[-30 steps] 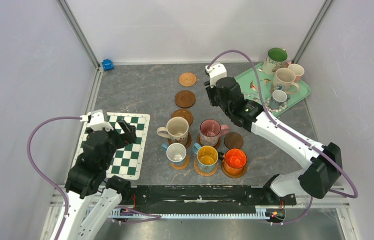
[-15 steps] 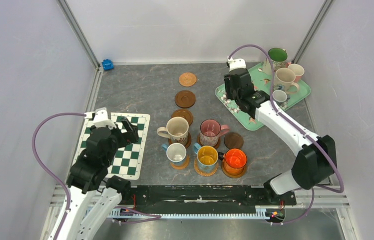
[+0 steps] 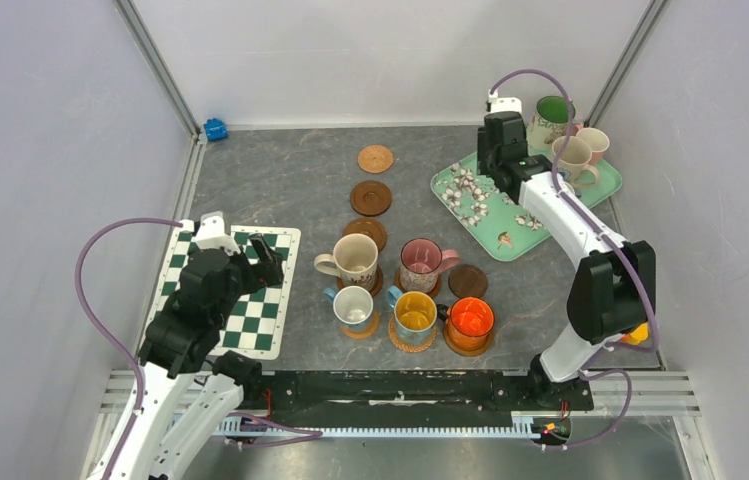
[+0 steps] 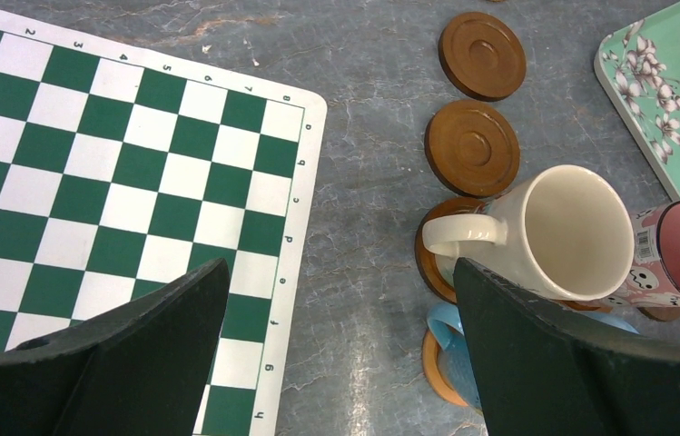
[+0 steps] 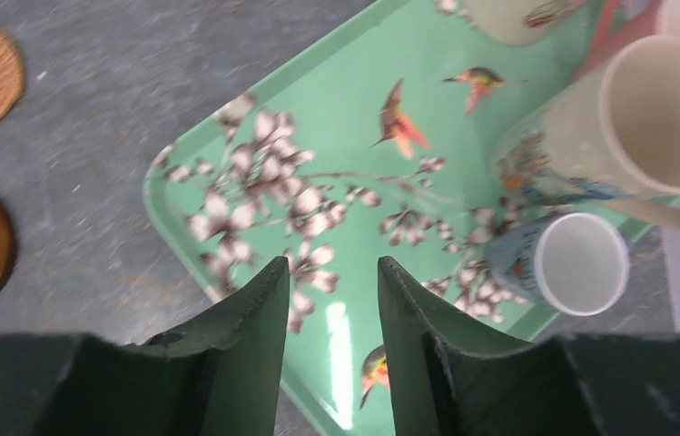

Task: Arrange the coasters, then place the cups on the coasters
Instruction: Pick up the cup from the tray.

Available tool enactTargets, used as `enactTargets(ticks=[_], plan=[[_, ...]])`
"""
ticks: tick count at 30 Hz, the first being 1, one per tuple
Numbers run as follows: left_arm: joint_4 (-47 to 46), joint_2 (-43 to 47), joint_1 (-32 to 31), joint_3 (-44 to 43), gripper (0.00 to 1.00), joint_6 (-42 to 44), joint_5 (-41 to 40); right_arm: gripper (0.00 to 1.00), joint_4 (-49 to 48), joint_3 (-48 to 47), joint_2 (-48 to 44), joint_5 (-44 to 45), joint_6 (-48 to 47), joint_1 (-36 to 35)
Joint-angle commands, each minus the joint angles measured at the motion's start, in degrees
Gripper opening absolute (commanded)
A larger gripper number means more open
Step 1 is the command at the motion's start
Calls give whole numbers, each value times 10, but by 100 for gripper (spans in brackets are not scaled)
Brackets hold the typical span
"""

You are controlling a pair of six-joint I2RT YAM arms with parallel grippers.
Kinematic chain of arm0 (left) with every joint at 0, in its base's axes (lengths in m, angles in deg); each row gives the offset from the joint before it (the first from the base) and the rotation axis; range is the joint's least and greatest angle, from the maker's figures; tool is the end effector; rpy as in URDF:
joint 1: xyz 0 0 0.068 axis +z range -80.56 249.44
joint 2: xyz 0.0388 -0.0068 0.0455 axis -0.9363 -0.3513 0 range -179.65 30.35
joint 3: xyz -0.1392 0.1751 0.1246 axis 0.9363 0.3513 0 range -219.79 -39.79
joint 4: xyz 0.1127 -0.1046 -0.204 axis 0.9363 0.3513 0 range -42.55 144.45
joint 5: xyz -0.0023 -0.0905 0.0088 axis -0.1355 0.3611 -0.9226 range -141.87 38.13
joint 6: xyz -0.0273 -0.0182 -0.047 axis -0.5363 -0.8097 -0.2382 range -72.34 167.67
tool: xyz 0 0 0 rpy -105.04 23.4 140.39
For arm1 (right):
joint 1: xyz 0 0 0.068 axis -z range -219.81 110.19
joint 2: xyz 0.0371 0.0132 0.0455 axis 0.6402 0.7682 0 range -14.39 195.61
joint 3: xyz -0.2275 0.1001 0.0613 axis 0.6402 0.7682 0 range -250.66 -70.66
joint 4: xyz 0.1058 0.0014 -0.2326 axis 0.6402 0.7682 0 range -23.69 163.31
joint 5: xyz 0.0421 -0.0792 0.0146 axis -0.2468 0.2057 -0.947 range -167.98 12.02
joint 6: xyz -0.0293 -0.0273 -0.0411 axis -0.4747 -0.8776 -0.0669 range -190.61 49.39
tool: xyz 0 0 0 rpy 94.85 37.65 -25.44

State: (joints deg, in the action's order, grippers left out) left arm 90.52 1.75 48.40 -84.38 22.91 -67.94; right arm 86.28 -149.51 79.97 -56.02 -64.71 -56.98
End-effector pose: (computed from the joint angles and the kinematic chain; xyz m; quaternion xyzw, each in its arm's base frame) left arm 0.1131 -0.0316 0.3035 -0.1003 0.8418 -0.0912 0.5225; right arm 0.3634 0.0965 0.2886 0.0011 0.8770 -0.0760 0.4744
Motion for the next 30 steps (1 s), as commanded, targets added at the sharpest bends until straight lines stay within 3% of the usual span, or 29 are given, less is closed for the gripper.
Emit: enactTargets(ticks=[1, 12, 30], plan=[[-26, 0, -2, -1, 100, 14, 7, 44, -15, -59, 18, 36, -24, 32], [-29, -3, -2, 2, 100, 14, 4, 49, 9, -169, 88, 53, -77, 126], [-27, -19, -2, 0, 100, 14, 5, 50, 24, -259, 208, -61, -96, 232]])
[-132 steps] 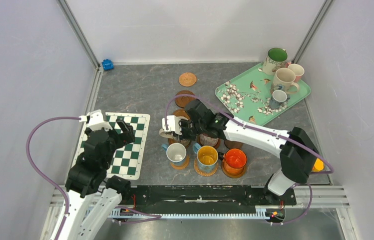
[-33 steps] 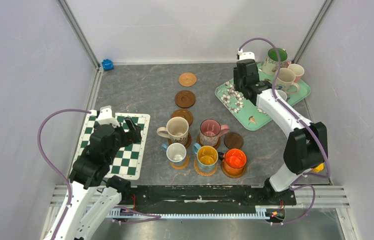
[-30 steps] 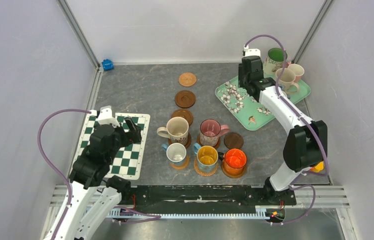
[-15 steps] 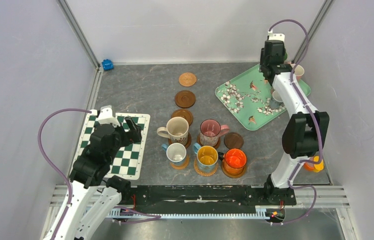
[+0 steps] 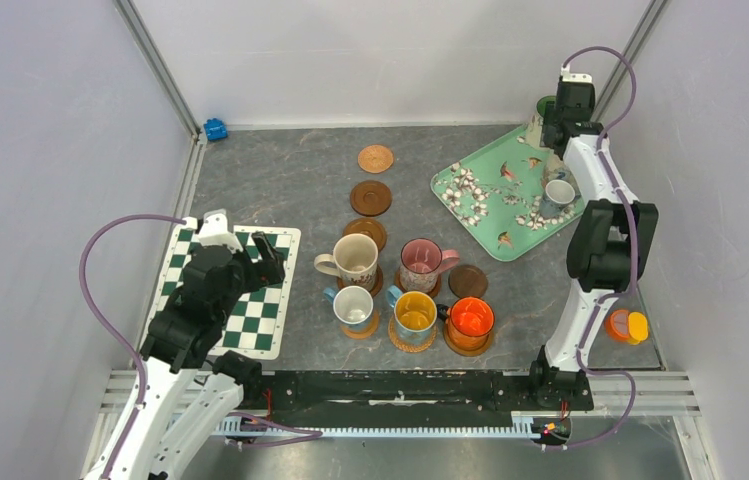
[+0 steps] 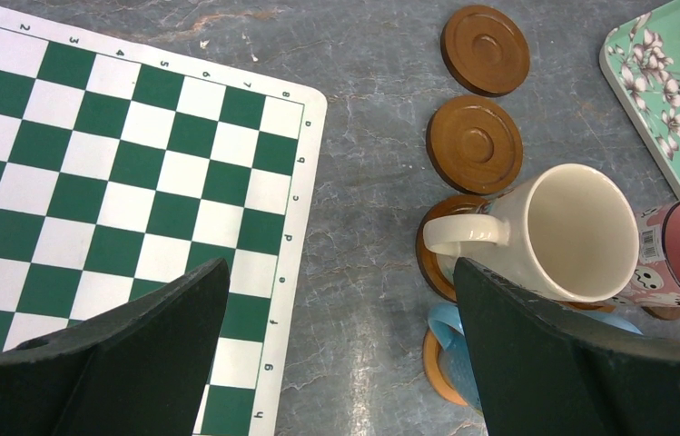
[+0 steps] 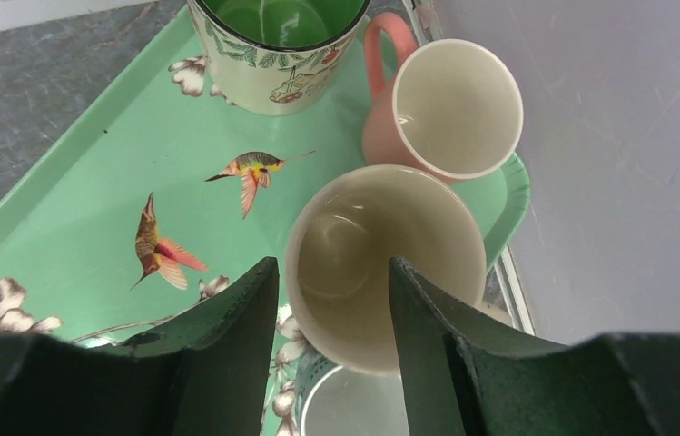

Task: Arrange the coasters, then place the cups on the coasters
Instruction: Pick up the cup from the tray.

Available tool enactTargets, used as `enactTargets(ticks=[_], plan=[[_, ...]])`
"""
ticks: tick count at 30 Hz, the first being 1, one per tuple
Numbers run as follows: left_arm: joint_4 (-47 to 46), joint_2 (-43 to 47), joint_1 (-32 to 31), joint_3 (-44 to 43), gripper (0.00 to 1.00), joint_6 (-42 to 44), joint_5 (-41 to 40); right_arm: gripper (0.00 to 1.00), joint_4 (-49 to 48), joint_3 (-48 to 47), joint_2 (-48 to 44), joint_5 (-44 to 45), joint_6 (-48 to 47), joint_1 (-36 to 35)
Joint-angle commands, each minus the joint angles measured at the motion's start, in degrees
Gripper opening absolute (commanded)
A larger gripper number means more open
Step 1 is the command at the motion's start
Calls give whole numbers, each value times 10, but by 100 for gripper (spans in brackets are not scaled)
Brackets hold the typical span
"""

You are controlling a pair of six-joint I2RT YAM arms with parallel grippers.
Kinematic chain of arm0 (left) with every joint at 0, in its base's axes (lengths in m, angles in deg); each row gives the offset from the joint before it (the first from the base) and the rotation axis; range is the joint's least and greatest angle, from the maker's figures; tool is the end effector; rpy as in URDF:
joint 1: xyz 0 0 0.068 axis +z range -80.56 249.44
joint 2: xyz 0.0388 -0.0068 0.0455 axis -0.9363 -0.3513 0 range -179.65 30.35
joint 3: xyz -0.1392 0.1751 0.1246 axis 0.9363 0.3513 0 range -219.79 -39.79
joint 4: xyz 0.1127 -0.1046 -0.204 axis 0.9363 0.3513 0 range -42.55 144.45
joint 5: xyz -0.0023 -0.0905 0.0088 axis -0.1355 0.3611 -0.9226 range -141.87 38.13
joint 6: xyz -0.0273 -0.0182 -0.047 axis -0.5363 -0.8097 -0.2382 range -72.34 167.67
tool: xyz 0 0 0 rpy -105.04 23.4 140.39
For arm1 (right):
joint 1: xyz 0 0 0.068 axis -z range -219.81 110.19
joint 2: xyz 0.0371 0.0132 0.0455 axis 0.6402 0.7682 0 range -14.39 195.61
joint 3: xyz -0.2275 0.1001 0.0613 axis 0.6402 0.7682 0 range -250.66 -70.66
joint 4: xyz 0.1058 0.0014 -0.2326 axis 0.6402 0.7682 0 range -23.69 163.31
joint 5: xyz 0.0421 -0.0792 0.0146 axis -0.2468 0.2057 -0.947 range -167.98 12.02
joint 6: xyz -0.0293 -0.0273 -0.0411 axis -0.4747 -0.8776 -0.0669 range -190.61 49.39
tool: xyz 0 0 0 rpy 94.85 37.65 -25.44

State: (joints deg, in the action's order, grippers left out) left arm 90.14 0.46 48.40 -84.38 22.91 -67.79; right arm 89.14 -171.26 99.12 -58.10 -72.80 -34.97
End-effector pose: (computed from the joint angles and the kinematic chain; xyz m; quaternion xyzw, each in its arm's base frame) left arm 0.1174 -0.0333 0.3019 -0.0988 0.8461 -0.0891 0.5162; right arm 0.4527 -0.0521 0.2793 0.0989 0.8746 -0.1809 0.4389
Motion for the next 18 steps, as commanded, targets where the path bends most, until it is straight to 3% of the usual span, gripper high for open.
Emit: enactTargets(ticks=[1, 14, 16, 18], plan=[[-24, -7, -2, 0, 100, 14, 3, 50, -3, -48, 24, -48, -16, 14], [-24, -5, -2, 1, 100, 12, -6, 47, -12, -51, 60, -93, -30, 22], [-24, -5, -2, 1, 100, 12, -6, 45, -15, -55, 64, -99, -31, 21], [-24, -4, -2, 1, 100, 12, -7, 37, -20, -56, 65, -107, -35, 22]])
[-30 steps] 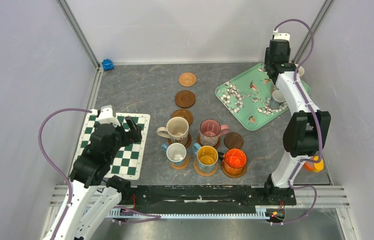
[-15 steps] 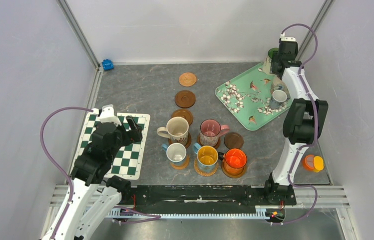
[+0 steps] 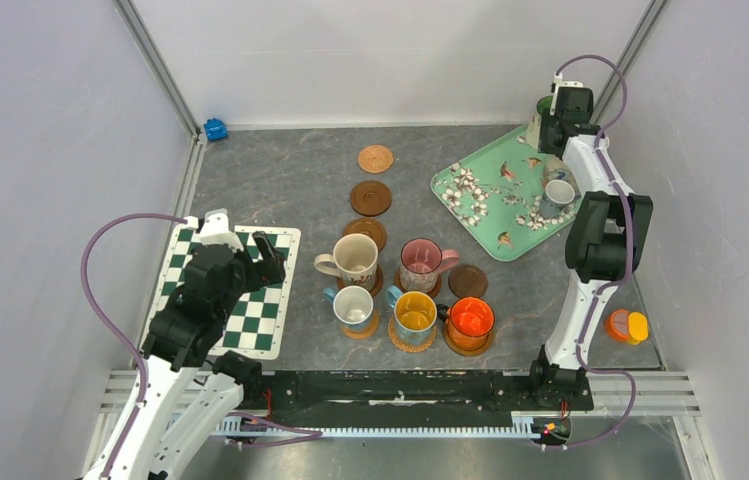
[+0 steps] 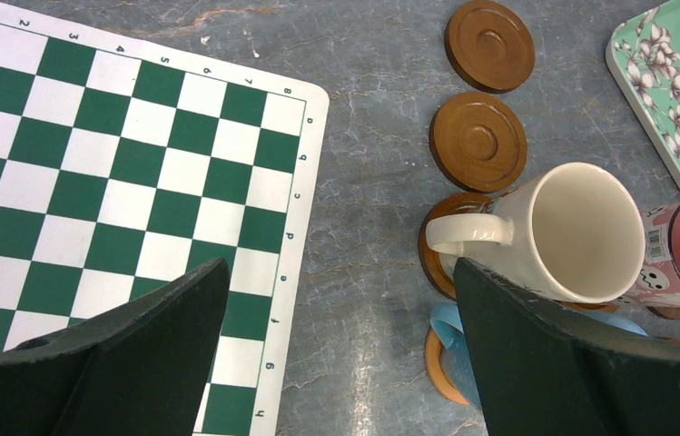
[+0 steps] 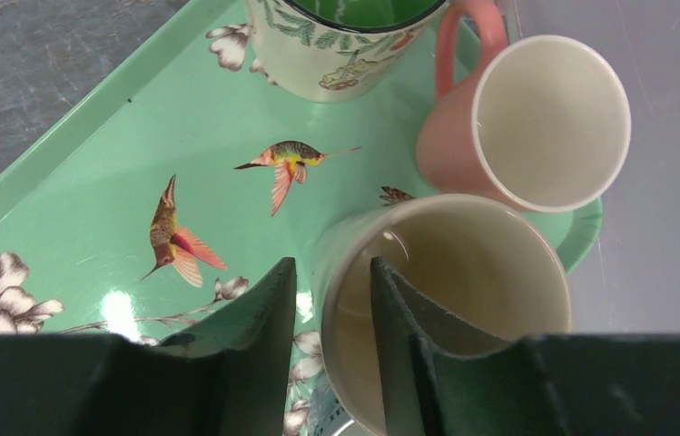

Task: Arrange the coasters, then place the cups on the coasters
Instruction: Pick up the cup from the tray.

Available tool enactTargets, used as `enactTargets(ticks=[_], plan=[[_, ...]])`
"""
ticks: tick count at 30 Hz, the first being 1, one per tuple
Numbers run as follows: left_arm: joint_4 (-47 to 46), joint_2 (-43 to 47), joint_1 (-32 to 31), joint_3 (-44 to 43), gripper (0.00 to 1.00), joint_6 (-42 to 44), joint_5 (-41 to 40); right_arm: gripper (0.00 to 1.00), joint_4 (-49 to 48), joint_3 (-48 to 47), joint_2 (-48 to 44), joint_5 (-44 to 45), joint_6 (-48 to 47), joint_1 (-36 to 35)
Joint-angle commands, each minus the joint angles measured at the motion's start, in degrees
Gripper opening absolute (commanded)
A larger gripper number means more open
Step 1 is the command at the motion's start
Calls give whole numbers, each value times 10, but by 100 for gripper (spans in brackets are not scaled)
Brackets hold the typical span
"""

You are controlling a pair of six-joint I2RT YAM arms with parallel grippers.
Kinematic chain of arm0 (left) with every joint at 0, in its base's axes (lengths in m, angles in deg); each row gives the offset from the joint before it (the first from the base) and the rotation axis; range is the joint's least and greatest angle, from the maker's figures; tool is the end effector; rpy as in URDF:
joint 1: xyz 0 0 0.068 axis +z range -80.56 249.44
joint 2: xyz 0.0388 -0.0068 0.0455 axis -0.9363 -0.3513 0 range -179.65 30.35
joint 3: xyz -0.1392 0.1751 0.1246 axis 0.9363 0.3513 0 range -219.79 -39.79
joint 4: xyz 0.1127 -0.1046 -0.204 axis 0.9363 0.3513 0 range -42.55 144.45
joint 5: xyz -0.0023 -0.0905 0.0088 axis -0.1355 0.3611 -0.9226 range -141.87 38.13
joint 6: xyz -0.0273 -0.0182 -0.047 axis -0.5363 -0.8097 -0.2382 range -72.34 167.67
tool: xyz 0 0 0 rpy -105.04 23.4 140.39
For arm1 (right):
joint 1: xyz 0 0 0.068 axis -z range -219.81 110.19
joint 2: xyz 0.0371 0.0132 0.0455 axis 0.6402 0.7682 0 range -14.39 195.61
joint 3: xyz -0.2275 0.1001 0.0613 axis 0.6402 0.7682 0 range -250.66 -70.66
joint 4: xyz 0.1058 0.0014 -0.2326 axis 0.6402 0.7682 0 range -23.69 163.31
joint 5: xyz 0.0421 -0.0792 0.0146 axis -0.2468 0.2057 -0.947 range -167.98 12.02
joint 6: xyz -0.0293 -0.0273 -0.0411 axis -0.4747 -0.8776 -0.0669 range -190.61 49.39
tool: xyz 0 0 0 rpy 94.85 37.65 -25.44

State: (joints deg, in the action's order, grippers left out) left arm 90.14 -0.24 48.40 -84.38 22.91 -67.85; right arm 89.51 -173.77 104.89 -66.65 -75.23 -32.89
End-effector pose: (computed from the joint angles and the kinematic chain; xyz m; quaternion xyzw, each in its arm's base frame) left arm 0.1196 -0.0341 0.3007 -0.0985 0.8491 -0.0863 0.5117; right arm 0.4701 -0.0650 0.2476 0.0602 0.8985 -0.1316 0.4144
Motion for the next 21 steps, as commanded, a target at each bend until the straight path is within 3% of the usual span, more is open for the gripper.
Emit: enactTargets(ticks=[1, 4, 9, 21], plan=[[-23, 3, -2, 2, 100, 12, -8, 32, -24, -32, 6, -23, -13, 1], [-23, 4, -2, 1, 100, 12, -8, 16, -30, -36, -2, -41, -18, 1], [-23, 13, -2, 2, 100, 12, -11, 0, -40, -34, -25, -78, -19, 0], [-24, 29, -2, 2, 100, 12, -11, 0, -44, -37, -79, -111, -37, -41]])
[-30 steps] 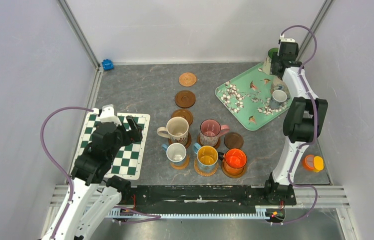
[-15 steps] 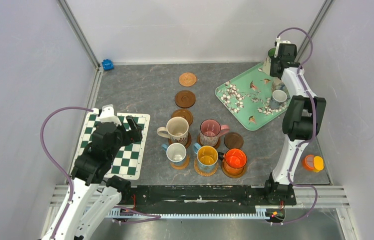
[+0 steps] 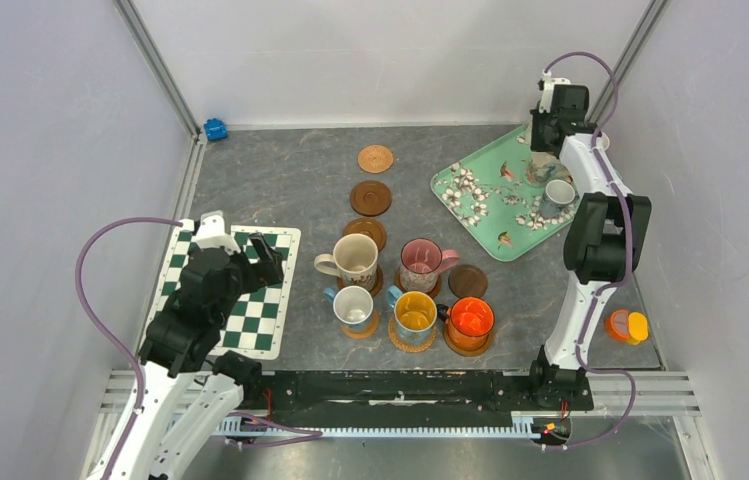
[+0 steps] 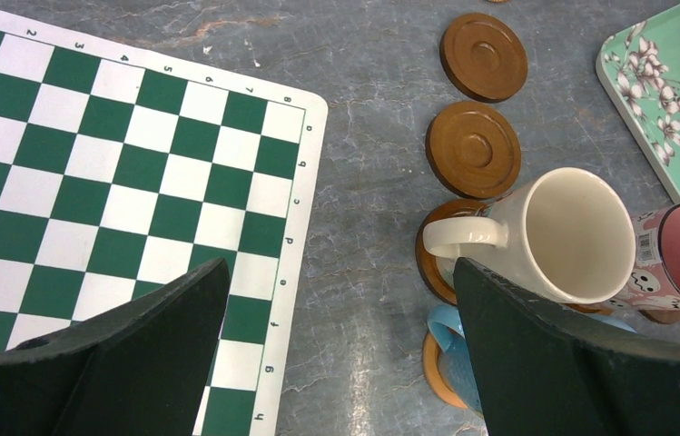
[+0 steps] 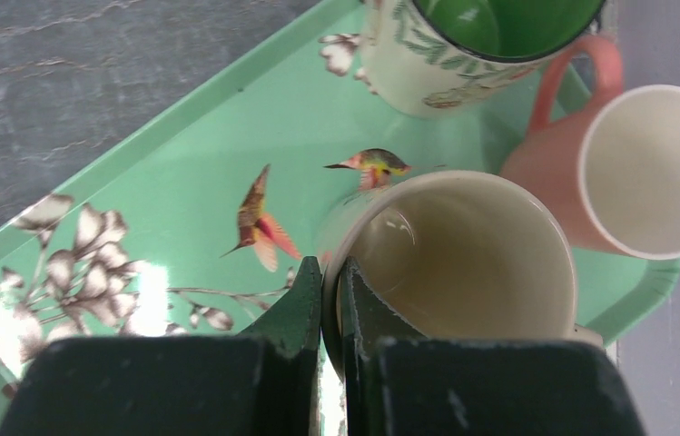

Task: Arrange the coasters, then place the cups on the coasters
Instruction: Pick up the cup from the tray.

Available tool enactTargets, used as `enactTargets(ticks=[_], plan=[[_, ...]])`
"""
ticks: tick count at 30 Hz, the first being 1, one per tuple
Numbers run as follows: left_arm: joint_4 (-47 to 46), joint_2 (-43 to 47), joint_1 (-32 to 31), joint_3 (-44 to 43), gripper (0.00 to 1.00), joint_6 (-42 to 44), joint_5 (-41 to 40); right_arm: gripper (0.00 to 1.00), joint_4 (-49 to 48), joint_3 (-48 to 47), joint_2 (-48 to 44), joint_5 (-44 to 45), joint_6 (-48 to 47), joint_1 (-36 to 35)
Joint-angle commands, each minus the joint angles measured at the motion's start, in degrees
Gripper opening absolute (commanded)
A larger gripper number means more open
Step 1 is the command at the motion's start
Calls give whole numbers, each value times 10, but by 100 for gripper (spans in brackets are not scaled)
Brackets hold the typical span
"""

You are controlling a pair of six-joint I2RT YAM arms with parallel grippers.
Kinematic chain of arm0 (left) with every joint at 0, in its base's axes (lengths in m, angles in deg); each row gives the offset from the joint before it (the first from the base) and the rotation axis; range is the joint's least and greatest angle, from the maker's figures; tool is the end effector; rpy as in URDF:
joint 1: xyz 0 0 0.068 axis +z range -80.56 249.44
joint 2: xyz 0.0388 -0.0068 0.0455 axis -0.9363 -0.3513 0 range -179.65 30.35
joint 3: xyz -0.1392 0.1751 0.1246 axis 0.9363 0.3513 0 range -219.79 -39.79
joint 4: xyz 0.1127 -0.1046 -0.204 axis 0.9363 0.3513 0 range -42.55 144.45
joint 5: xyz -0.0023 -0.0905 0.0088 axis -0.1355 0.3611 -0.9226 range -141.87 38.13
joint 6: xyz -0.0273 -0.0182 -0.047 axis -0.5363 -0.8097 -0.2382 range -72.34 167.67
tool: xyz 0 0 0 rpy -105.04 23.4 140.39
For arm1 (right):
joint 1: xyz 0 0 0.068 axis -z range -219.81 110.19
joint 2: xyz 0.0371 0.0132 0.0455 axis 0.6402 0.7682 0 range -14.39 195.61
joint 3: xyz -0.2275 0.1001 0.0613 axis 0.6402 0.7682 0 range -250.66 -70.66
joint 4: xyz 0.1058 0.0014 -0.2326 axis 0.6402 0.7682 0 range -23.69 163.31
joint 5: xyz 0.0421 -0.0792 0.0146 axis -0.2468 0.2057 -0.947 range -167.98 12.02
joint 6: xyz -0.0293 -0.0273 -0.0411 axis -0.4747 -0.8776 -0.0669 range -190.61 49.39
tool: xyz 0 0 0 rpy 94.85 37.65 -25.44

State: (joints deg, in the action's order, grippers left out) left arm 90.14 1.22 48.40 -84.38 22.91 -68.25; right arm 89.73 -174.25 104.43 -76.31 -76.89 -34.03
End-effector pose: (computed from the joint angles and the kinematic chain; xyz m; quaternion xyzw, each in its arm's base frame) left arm 0.1151 -0.0321 0.3033 -0.1016 0.8421 -0.0885 0.5222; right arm 0.4719 -0.0489 0.2532 0.0024 0.9012 -0.0586 0.4294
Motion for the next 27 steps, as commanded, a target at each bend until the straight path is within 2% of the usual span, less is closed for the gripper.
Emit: enactTargets(ticks=[1, 8, 16, 27], plan=[[-24, 17, -2, 2, 100, 12, -6, 0, -43, -33, -81, -15, -21, -38], [-31, 28, -2, 4, 100, 14, 8, 0, -15, -27, -128, -8, -32, -108], [-34, 38, -2, 4, 100, 15, 13, 0, -18, 29, -204, -5, -32, -191], [-20, 58, -1, -3, 100, 12, -21, 0, -34, 46, -222, 40, -11, -352]])
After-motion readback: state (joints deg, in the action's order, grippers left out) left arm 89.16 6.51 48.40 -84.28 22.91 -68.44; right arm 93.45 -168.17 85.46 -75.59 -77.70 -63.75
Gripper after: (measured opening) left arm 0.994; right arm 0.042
